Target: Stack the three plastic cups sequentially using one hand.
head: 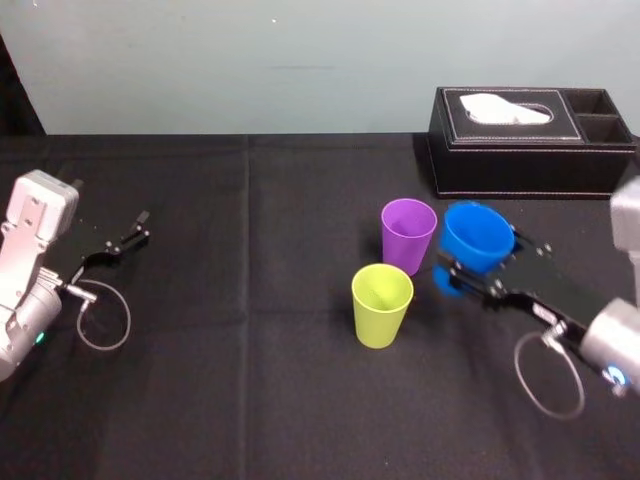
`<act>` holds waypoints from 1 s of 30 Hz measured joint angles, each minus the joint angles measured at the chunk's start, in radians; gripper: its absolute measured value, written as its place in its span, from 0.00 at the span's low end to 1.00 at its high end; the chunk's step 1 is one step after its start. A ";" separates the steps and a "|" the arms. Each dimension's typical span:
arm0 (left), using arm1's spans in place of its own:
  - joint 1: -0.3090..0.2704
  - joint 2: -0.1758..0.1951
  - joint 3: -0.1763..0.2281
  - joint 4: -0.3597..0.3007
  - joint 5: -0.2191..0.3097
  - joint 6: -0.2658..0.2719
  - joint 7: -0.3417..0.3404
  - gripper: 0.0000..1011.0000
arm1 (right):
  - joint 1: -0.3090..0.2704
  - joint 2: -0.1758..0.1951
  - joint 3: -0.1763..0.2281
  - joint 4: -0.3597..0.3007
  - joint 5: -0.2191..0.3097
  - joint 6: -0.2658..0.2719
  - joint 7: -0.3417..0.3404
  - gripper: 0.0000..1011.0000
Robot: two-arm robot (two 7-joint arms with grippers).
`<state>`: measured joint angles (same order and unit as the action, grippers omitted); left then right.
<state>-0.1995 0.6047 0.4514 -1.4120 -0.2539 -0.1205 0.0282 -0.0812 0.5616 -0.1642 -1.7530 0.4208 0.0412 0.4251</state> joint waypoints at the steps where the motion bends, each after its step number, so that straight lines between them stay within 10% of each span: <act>1: 0.000 0.000 0.000 0.000 0.000 0.000 0.000 1.00 | 0.026 -0.006 -0.010 0.002 0.003 0.020 -0.002 0.71; 14: 0.000 0.000 0.000 0.000 0.000 0.000 0.000 1.00 | 0.241 -0.083 -0.104 0.099 -0.016 0.140 -0.061 0.71; 30: 0.000 0.000 0.000 0.000 0.000 0.000 0.000 1.00 | 0.351 -0.139 -0.158 0.210 -0.074 0.142 -0.083 0.71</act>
<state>-0.1995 0.6047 0.4514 -1.4120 -0.2539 -0.1205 0.0283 0.2700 0.4230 -0.3221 -1.5427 0.3471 0.1835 0.3420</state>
